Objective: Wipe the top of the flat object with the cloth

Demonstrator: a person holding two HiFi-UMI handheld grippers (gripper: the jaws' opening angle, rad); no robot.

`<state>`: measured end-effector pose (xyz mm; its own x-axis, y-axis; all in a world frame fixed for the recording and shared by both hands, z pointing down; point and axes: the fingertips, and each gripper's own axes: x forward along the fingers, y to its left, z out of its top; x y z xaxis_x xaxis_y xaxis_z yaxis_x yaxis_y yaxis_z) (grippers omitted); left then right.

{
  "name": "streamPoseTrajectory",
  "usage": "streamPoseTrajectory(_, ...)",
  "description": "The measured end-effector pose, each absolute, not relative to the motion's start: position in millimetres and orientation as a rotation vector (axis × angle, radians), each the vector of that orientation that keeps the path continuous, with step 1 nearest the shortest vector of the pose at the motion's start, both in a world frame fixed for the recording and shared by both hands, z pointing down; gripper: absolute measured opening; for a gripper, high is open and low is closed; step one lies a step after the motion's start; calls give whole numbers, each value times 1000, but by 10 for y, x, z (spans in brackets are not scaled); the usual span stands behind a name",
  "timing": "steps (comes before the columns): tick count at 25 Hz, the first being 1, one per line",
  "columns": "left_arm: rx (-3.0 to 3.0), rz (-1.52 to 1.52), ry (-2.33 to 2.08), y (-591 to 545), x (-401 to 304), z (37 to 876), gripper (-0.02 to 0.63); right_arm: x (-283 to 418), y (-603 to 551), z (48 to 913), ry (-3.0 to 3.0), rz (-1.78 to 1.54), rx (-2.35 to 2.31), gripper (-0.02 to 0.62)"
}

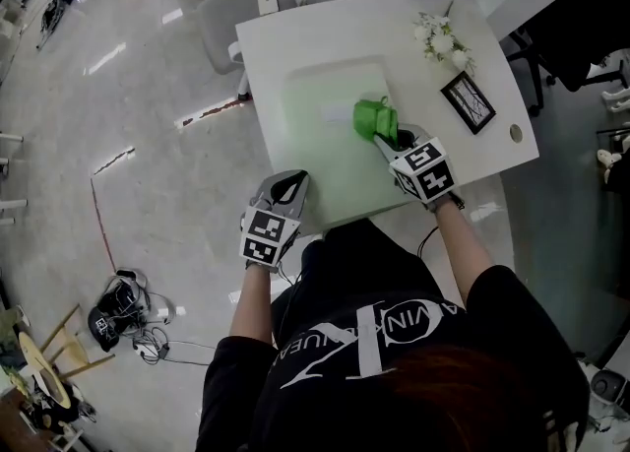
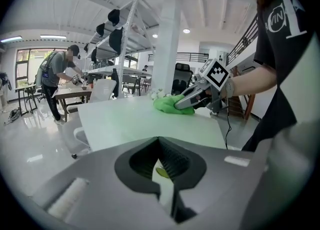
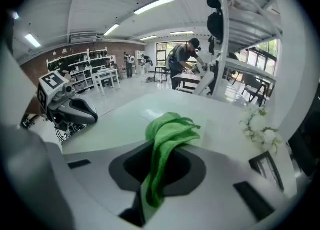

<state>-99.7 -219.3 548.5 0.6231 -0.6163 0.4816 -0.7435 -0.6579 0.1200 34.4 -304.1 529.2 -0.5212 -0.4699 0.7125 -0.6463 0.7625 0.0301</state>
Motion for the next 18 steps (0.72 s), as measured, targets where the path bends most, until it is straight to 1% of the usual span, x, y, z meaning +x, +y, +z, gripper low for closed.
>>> streamPoseTrajectory(8, 2522, 571, -1100, -2196, -974, 5473, 11, 810, -3080, 5277, -2178, 387, 985, 46)
streamPoseTrajectory(12, 2499, 512, -1145, -2207, -1039, 5422, 11, 986, -3159, 5192, -2100, 298, 1082, 46)
streamPoseTrajectory(15, 2519, 499, -1162, -2162, -1082, 5351, 11, 955, -3169, 5067, -2119, 263, 1118, 46)
streamPoseTrajectory(18, 2534, 494, -1154, -2067, -1081, 5312, 11, 729, -3111, 4942, -2185, 255, 1103, 46)
